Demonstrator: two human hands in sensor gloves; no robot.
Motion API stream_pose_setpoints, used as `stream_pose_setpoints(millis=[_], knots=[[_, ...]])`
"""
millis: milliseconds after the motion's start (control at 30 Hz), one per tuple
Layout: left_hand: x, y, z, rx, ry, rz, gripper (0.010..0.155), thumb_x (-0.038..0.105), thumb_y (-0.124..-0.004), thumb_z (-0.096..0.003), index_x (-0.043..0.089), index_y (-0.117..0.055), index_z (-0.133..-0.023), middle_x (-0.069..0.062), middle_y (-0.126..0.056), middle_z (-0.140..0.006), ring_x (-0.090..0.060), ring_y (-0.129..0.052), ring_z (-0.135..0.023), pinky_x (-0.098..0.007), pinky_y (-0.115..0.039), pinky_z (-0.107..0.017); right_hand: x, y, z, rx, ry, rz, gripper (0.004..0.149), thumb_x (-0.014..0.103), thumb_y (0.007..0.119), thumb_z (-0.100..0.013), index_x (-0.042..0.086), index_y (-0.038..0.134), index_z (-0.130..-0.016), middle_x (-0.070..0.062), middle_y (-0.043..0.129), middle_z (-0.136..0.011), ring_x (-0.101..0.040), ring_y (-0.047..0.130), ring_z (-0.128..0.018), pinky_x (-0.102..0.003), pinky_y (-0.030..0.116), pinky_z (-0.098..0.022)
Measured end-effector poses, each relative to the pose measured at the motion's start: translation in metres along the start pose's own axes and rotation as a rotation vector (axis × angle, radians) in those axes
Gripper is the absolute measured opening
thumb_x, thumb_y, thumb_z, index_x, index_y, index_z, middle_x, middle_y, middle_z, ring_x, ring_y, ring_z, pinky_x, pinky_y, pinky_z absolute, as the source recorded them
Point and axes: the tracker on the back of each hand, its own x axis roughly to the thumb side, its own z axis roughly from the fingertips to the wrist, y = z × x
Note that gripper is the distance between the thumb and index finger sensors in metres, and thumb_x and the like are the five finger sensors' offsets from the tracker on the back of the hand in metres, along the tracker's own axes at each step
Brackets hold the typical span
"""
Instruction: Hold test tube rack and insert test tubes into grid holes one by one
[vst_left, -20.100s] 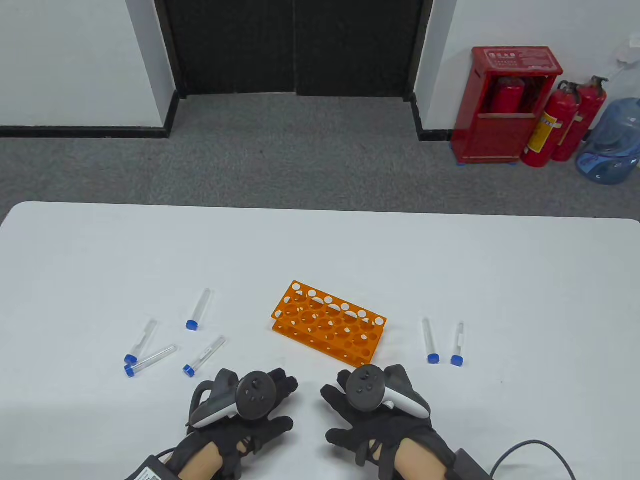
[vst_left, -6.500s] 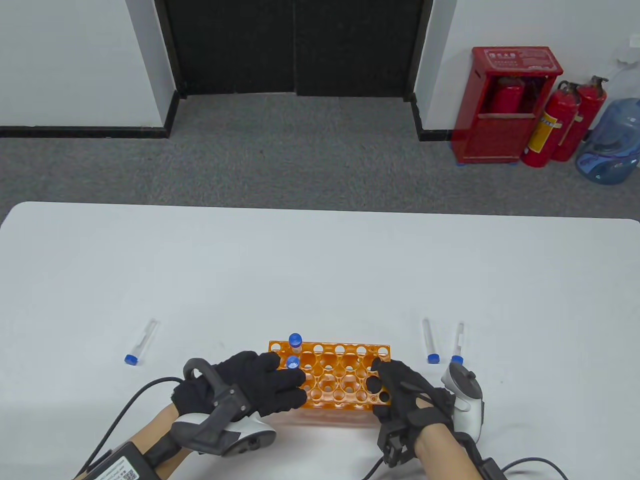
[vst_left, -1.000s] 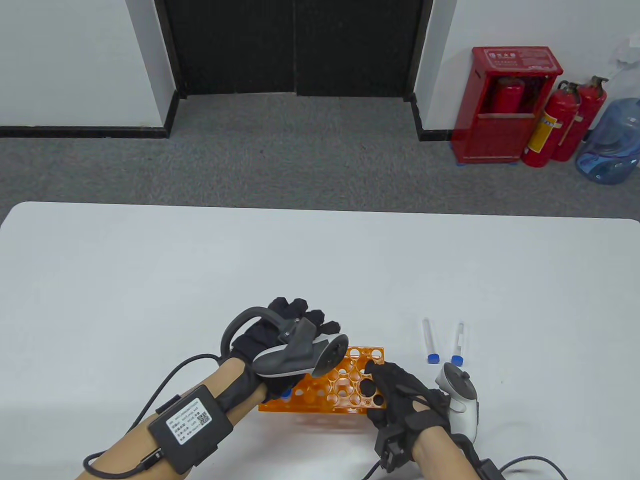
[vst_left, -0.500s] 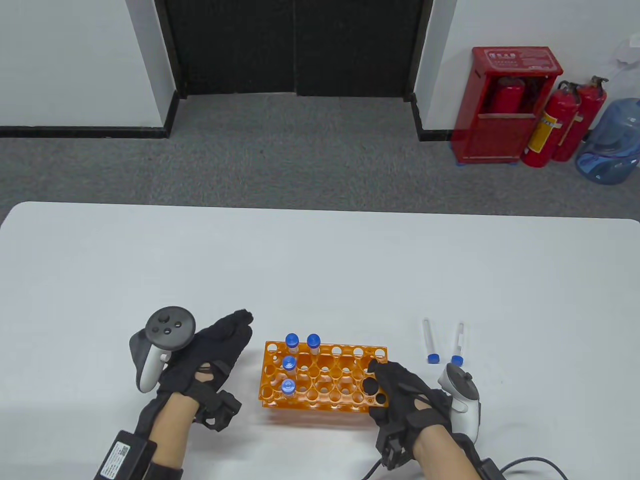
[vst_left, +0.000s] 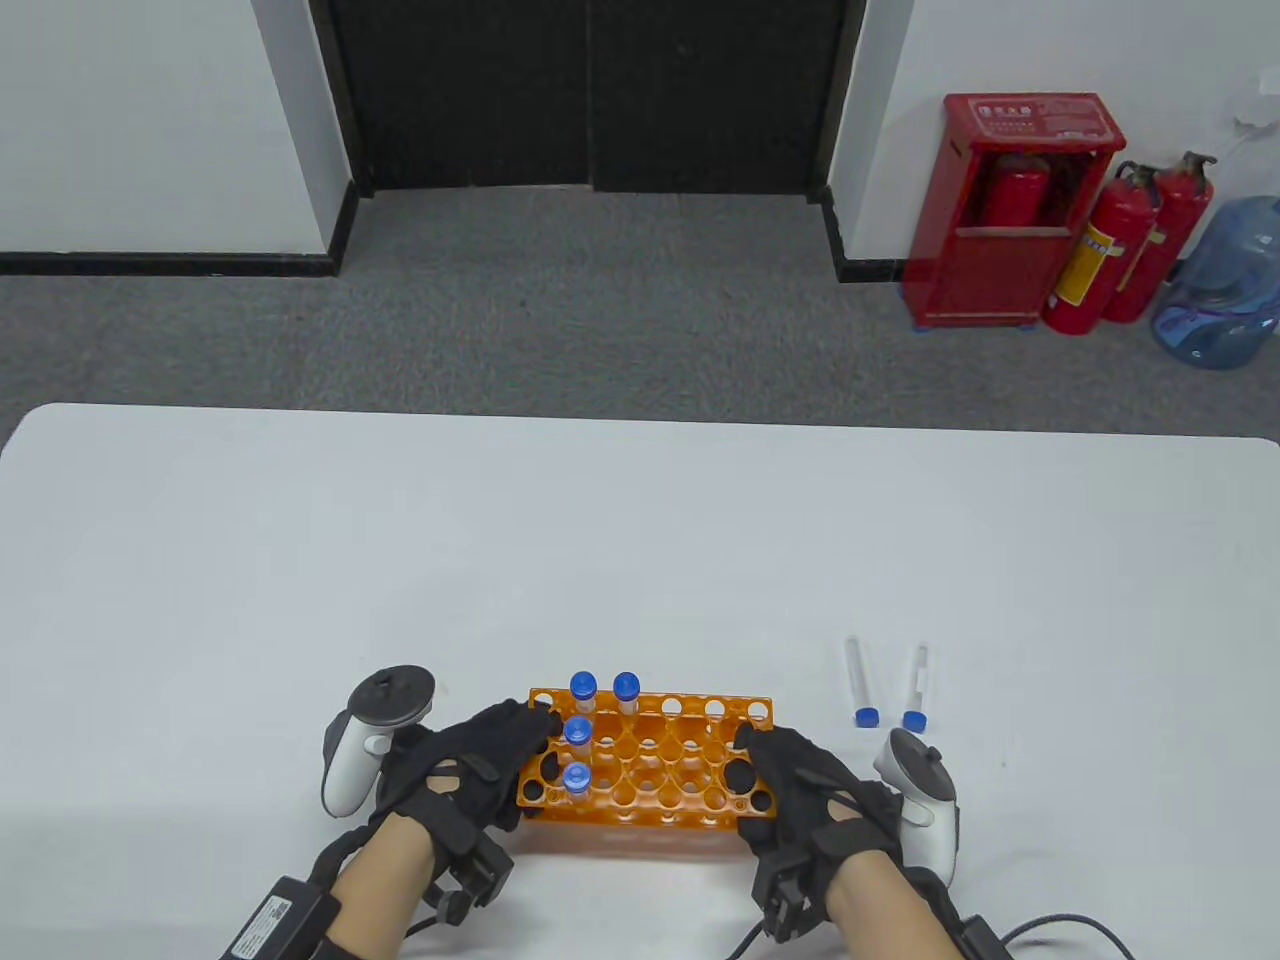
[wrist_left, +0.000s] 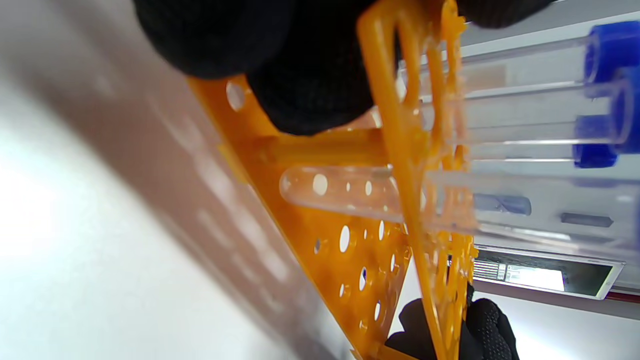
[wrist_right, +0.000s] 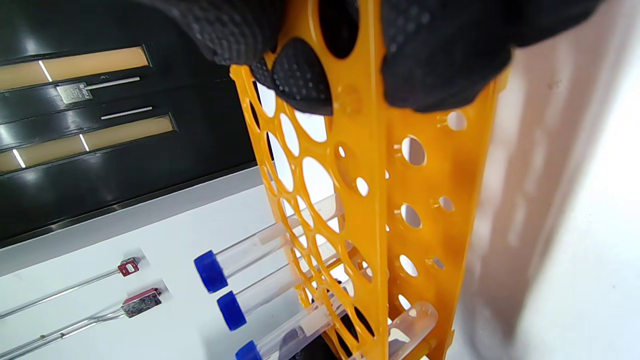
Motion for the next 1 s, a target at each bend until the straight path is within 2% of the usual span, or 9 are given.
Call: stream_pose_setpoints(millis=[267,433,567,667,733,800,833,900,1000], knots=[[0.002,-0.004,0.001,0.009,-0.013,0.003,0.044,0.06,-0.063,-0.0437,0.043,-0.068,-0.084,0.026,-0.087,-0.065,0.003,-0.103,-0.035,-0.012,-0.095,-0.024,0.0,0.001,0.0,-0.003,-0.01,0.003,0.047,0.042,0.071,-0.045,0.021,0.073,-0.087,-0.001,0.095,-0.063,-0.026,0.096,-0.022,-0.044,0.081,-0.018],[-0.001,0.001,0.002,0.036,-0.007,0.037,0.043,0.059,-0.061,-0.0431,0.043,-0.068,-0.082,0.026,-0.086,-0.063,0.002,-0.101,-0.033,-0.012,-0.094,-0.023,0.012,0.002,0.004,-0.08,-0.112,0.203,0.051,0.045,0.071,-0.045,0.018,0.074,-0.089,-0.006,0.094,-0.065,-0.028,0.096,-0.028,-0.045,0.08,-0.021],[-0.004,0.007,0.003,0.043,-0.009,0.068,0.043,0.059,-0.062,-0.0432,0.043,-0.068,-0.082,0.025,-0.087,-0.063,0.001,-0.101,-0.033,-0.012,-0.094,-0.023,0.041,-0.003,0.021,-0.259,-0.311,0.483,0.054,0.045,0.072,-0.045,0.014,0.075,-0.09,-0.013,0.094,-0.067,-0.034,0.095,-0.032,-0.049,0.079,-0.023],[-0.003,0.011,0.004,0.059,-0.018,0.082,0.043,0.059,-0.062,-0.0432,0.042,-0.069,-0.082,0.025,-0.087,-0.062,0.001,-0.101,-0.032,-0.013,-0.094,-0.022,0.074,-0.007,0.038,-0.551,-0.388,0.839,0.054,0.045,0.074,-0.046,0.017,0.074,-0.092,-0.013,0.09,-0.077,-0.038,0.092,-0.045,-0.052,0.077,-0.03],[-0.003,0.012,0.004,0.058,-0.022,0.096,0.043,0.059,-0.062,-0.0432,0.042,-0.069,-0.082,0.025,-0.087,-0.062,0.001,-0.101,-0.032,-0.012,-0.094,-0.022,0.09,-0.01,0.031,-0.7,-0.304,1.003,0.054,0.043,0.075,-0.046,0.019,0.071,-0.094,-0.013,0.079,-0.089,-0.041,0.083,-0.062,-0.055,0.071,-0.04],[-0.004,0.012,0.004,0.058,-0.023,0.106,0.042,0.059,-0.062,-0.0432,0.043,-0.069,-0.082,0.025,-0.087,-0.062,0.001,-0.101,-0.032,-0.012,-0.094,-0.022,0.096,-0.014,0.016,-0.764,-0.12,1.092,0.056,0.043,0.076,-0.046,0.023,0.066,-0.098,-0.013,0.056,-0.103,-0.042,0.063,-0.08,-0.056,0.06,-0.053],[-0.005,0.012,0.004,0.056,-0.016,0.113,0.043,0.059,-0.062,-0.0432,0.043,-0.069,-0.082,0.025,-0.087,-0.062,0.001,-0.101,-0.032,-0.012,-0.094,-0.022,0.097,-0.017,0.0,-0.785,0.031,1.144,0.058,0.042,0.077,-0.047,0.024,0.062,-0.1,-0.013,0.039,-0.109,-0.042,0.045,-0.088,-0.058,0.048,-0.059],[-0.006,0.011,0.002,0.047,-0.008,0.119,0.043,0.059,-0.062,-0.0432,0.042,-0.07,-0.082,0.025,-0.087,-0.062,0.001,-0.101,-0.032,-0.012,-0.094,-0.021,0.096,-0.02,-0.015,-0.814,0.197,1.218,0.062,0.044,0.077,-0.047,0.028,0.056,-0.102,-0.009,0.022,-0.112,-0.039,0.03,-0.092,-0.057,0.038,-0.064],[-0.008,0.009,0.0,0.036,0.001,0.121,0.043,0.06,-0.062,-0.0432,0.042,-0.069,-0.082,0.025,-0.087,-0.062,0.001,-0.101,-0.032,-0.012,-0.094,-0.021,0.089,-0.021,-0.041,-0.878,0.252,1.278,0.063,0.045,0.078,-0.046,0.028,0.057,-0.102,-0.007,0.016,-0.113,-0.038,0.024,-0.094,-0.058,0.033,-0.065]])
